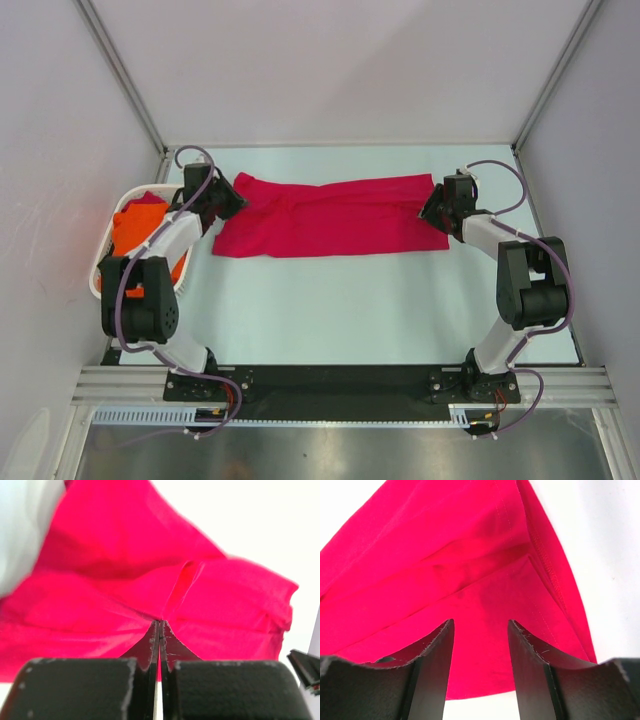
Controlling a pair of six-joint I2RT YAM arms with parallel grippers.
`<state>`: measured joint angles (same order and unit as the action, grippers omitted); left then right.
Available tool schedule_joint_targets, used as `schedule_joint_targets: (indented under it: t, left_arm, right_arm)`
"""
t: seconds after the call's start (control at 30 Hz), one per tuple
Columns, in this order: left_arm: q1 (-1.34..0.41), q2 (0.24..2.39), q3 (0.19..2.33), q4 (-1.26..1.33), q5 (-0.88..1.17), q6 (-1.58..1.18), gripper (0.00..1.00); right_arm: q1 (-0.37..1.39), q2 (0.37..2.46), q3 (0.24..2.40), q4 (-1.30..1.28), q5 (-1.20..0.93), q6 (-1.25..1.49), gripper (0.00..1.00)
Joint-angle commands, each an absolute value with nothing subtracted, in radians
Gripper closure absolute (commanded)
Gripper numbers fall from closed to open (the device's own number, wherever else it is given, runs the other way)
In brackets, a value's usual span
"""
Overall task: Fold and stack the t-shirts
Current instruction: Fold the other side of the tshirt into a rectangle
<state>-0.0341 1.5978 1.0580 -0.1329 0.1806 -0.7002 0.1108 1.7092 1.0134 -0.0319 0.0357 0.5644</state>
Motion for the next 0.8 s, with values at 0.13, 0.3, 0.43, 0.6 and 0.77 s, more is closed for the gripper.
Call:
schedule_joint_targets:
  t: [0.13, 0.3, 0.43, 0.6, 0.77]
  left_arm:
    - [-0.003, 1.727, 1.356, -0.210, 0.156, -0.646, 1.00]
    - [-0.003, 1.911, 1.523, -0.265, 0.179, -0.652, 0.64]
    - [-0.003, 1.941, 1.553, -0.311, 0.187, -0.661, 0.23]
    - [-0.003, 1.772, 1.320, -0.147, 0.274, -0.680, 0.23]
    - [-0.054, 1.593, 1.163, -0.147, 0.261, -0.643, 0.23]
  right_arm:
    - [0.110, 1.718, 1.017, -0.009, 0.021, 0.551, 0.48]
    - [0.114, 1.720, 1.020, -0.008, 0.020, 0.551, 0.48]
    - [0.118, 1.703, 1.009, -0.008, 0.028, 0.542, 0.48]
    - [0.121, 1.635, 0.976, 0.063, 0.075, 0.508, 0.47]
    - [0.109, 1.600, 0.982, 0.074, 0.187, 0.457, 0.46]
